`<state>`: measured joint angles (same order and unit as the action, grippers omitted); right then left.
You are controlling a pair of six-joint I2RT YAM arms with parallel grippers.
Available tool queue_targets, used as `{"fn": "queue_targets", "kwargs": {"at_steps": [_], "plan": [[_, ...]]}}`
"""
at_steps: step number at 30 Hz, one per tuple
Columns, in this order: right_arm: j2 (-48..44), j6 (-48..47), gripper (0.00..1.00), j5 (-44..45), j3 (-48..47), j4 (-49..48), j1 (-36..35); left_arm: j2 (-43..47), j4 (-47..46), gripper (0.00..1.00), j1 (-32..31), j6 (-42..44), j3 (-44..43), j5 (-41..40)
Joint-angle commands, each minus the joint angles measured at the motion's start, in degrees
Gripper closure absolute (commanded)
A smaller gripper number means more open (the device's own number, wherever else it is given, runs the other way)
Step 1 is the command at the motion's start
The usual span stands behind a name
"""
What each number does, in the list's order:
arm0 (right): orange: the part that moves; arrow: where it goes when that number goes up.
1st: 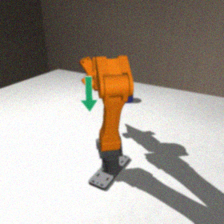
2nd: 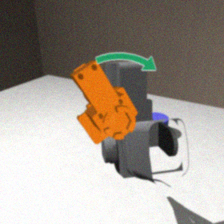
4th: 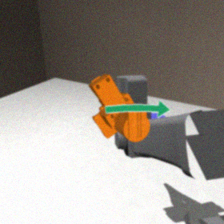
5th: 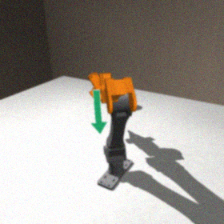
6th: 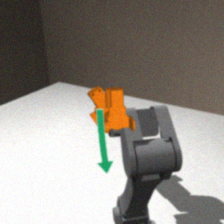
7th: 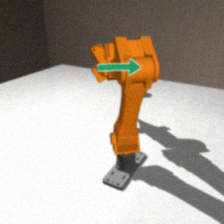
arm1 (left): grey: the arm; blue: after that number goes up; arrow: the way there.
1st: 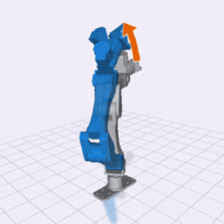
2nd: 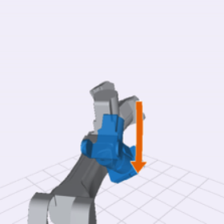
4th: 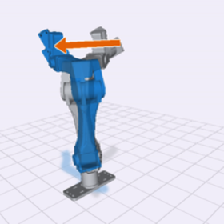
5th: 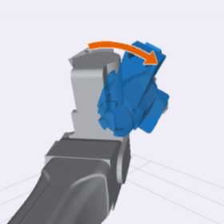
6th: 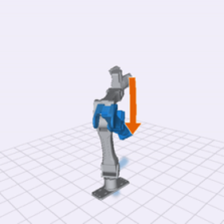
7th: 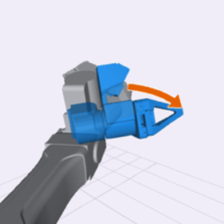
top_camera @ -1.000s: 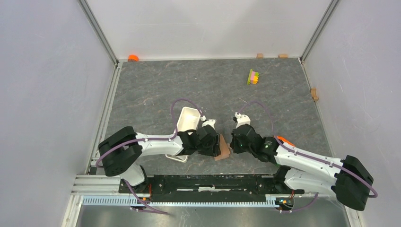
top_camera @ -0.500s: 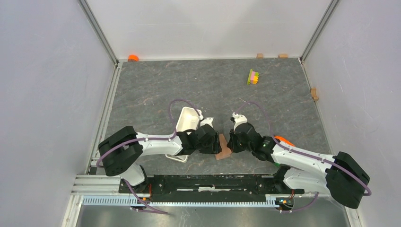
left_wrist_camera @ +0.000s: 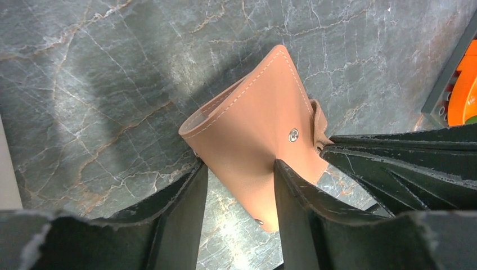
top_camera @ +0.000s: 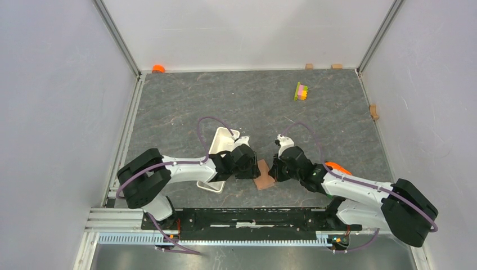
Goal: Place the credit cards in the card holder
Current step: Close the card holder at the center of the board.
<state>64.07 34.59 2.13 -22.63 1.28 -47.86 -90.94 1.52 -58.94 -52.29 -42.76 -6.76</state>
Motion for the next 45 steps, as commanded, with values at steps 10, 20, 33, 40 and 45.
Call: {"fn": "queue_targets", "kwargs": {"at_steps": [10,20,33,40,45], "plan": [[4.73,-1.45,1.0,3.25,-2.37,-4.63,0.71,-4.66,2.52,0.55,0.32,-1.23,2.6,-2.12],[7.78,-2.38,1.0,3.03,-4.01,-5.44,0.75,-5.63,2.35,0.56,0.37,-0.79,2.53,-1.98],[8.66,-1.51,1.0,3.19,-3.03,-7.43,0.7,-6.15,2.08,0.56,0.33,-1.05,2.73,-1.69],[6.61,0.07,1.0,3.99,0.07,-7.4,0.64,-6.06,2.07,0.56,0.31,-1.23,2.78,-1.86],[4.15,1.45,1.0,5.06,4.02,-10.7,0.53,-6.36,1.69,0.56,0.33,-1.23,2.8,-1.5]]}}
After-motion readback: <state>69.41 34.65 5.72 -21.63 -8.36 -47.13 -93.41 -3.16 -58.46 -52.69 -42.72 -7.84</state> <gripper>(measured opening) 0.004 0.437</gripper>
